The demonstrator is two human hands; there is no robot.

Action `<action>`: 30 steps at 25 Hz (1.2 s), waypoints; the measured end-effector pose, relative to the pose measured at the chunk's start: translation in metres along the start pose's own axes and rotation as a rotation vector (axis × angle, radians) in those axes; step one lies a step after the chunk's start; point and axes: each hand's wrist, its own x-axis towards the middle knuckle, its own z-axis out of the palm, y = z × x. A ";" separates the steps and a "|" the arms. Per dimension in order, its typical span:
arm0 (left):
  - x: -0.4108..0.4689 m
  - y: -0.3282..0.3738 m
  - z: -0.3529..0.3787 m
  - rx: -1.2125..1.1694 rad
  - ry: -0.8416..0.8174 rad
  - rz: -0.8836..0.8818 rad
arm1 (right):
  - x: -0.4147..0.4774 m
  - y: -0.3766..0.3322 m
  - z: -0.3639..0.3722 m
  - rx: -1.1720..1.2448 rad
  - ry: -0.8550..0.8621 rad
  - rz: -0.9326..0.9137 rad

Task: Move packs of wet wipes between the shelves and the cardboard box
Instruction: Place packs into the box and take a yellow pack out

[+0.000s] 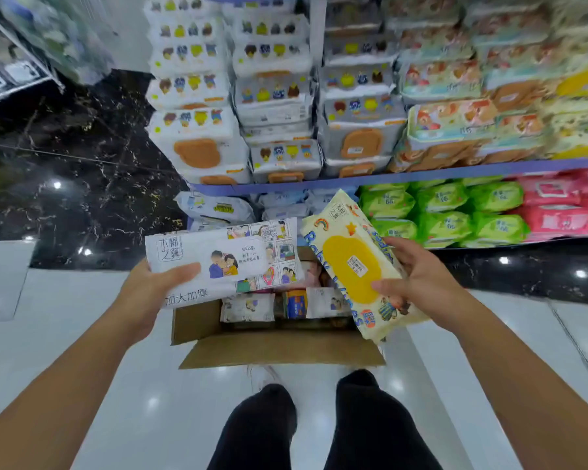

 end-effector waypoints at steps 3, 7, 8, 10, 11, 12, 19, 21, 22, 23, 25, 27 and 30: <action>-0.048 0.084 -0.005 -0.034 -0.065 0.121 | -0.059 -0.079 -0.027 -0.033 0.031 -0.133; -0.103 0.180 0.003 -0.045 -0.159 0.322 | -0.141 -0.170 -0.053 -0.088 0.072 -0.298; -0.114 0.206 0.010 -0.050 -0.180 0.375 | -0.159 -0.190 -0.060 -0.103 0.092 -0.347; -0.136 0.252 0.022 -0.053 -0.216 0.480 | -0.191 -0.229 -0.080 -0.128 0.131 -0.437; -0.147 0.272 0.029 -0.063 -0.227 0.522 | -0.205 -0.246 -0.090 -0.123 0.139 -0.473; -0.160 0.294 0.038 -0.076 -0.243 0.561 | -0.219 -0.263 -0.102 -0.115 0.140 -0.523; -0.231 0.410 0.141 -0.159 -0.245 0.840 | -0.273 -0.350 -0.219 -0.077 0.172 -0.772; -0.240 0.433 0.182 -0.190 -0.227 0.872 | -0.277 -0.365 -0.265 -0.099 0.176 -0.811; -0.244 0.445 0.207 -0.210 -0.217 0.886 | -0.279 -0.374 -0.292 -0.115 0.178 -0.838; -0.249 0.456 0.229 -0.219 -0.214 0.905 | -0.280 -0.382 -0.317 -0.121 0.181 -0.856; -0.260 0.478 0.272 -0.189 -0.190 0.949 | -0.280 -0.401 -0.362 -0.131 0.184 -0.872; -0.265 0.499 0.308 -0.199 -0.158 0.987 | -0.280 -0.418 -0.399 -0.143 0.177 -0.883; -0.261 0.534 0.355 -0.226 -0.182 1.013 | -0.275 -0.439 -0.447 -0.188 0.196 -0.903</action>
